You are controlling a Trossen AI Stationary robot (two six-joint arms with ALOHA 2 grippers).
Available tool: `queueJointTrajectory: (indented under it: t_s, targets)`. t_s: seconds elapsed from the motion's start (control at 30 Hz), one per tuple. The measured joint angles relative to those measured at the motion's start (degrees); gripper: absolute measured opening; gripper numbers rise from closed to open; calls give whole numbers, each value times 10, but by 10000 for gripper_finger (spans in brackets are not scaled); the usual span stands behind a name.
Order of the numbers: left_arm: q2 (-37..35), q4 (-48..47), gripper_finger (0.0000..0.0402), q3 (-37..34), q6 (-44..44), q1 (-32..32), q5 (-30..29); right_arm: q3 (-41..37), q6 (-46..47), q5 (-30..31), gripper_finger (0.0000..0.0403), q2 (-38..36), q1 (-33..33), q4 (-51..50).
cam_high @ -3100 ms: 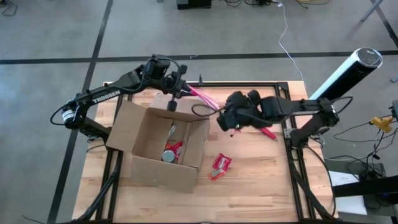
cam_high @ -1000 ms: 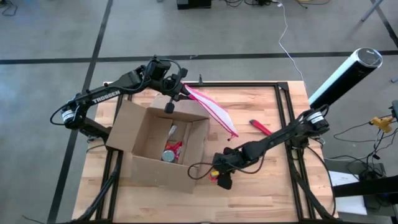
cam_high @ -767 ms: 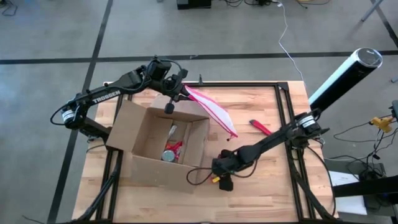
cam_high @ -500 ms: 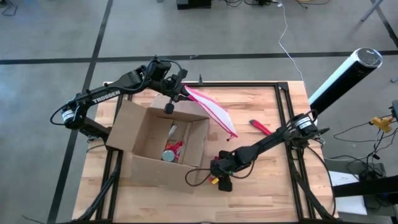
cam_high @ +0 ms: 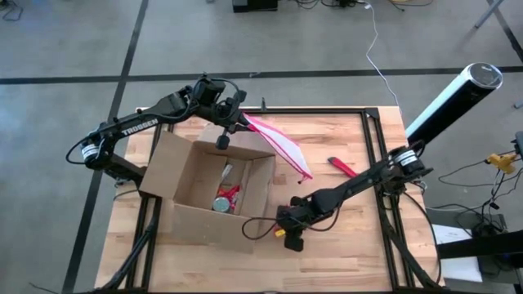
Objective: Unpack boxes
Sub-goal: Put the orange chocolate into the zip bag
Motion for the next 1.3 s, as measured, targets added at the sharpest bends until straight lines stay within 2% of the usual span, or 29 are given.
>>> queueJointTrajectory:
  t_s: [0.13, 0.23, 0.37, 0.53, 0.6, 0.93, 1.17, 1.3]
  targets:
    - [0, 0, 0, 0, 0, 0, 0, 10, 38, 18, 6, -35, 0, -25]
    - [0, 0, 0, 0, 0, 0, 0, 19, 57, 57, 7, -71, 0, -42]
    - [0, -1, 0, 0, 0, 0, 0, 26, 87, 145, 5, -134, -3, -56]
    - [0, -2, 0, 0, -2, 0, 0, 26, 118, 305, 3, -207, -23, -58]
    - [0, -2, 0, 0, -2, 0, 0, 26, 121, 330, 2, -223, -46, -60]
    - [0, 0, 0, 0, -2, 0, 0, 26, 112, 267, 1, -229, -156, -25]
    - [0, 0, 0, 0, -2, 0, 0, 26, 96, 250, 0, -233, -176, -17]
    - [0, -2, 0, 0, -2, 0, 0, 26, 89, 221, 0, -243, -175, -2]
